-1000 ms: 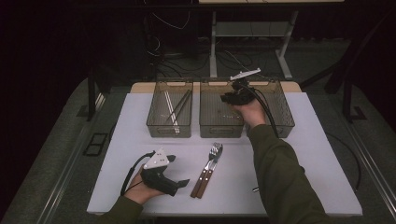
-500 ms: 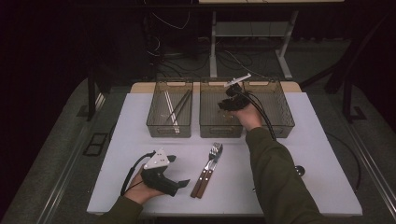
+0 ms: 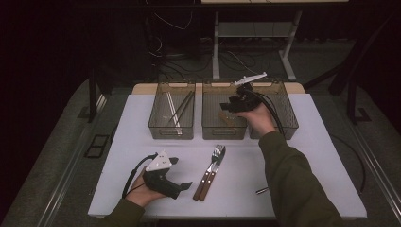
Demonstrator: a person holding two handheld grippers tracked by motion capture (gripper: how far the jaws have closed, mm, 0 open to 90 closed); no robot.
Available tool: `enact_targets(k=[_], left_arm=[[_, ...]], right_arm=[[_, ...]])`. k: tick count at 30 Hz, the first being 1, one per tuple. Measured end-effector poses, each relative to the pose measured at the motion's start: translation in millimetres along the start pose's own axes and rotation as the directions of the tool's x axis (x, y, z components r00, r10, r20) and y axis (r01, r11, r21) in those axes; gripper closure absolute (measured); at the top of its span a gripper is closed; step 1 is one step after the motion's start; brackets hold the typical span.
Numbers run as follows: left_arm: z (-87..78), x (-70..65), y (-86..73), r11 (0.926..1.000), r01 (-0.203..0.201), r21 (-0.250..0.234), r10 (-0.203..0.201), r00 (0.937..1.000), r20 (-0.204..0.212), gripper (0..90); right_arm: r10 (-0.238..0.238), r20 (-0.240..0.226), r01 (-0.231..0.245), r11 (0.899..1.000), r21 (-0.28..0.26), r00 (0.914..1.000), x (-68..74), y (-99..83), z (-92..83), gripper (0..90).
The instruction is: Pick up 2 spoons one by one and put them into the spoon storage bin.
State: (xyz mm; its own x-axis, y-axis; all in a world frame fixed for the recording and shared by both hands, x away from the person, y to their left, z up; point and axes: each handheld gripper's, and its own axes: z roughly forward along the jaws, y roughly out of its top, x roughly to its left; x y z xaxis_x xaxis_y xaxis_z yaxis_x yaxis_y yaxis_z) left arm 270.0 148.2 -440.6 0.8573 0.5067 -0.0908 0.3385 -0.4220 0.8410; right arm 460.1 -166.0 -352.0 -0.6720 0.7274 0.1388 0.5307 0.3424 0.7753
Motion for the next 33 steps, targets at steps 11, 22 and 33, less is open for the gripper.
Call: enact_targets(k=[11, 22, 33], left_arm=[[0.2, -0.3, -0.6, 0.9999, 0.001, 0.016, -0.001, 1.0000, -0.004, 0.3], [0.8, -0.7, -0.9, 0.9998, 0.007, 0.017, -0.007, 1.0000, -0.006, 0.3], [0.7, 0.2, -1.4, 0.9996, 0.001, 0.028, -0.001, 1.0000, -0.007, 0.3]], right_arm=[[-0.020, -0.039, 0.018, 0.999, -0.038, 0.9990, 2.5, -26.5, -45.9, 64.1], [-0.032, -0.059, 0.031, 0.999, -0.012, 0.9977, 0.5, -74.8, -81.5, 85.6], [-0.050, -0.077, 0.053, 0.998, 0.029, 0.9957, 9.8, -122.1, -99.5, 90.0]])
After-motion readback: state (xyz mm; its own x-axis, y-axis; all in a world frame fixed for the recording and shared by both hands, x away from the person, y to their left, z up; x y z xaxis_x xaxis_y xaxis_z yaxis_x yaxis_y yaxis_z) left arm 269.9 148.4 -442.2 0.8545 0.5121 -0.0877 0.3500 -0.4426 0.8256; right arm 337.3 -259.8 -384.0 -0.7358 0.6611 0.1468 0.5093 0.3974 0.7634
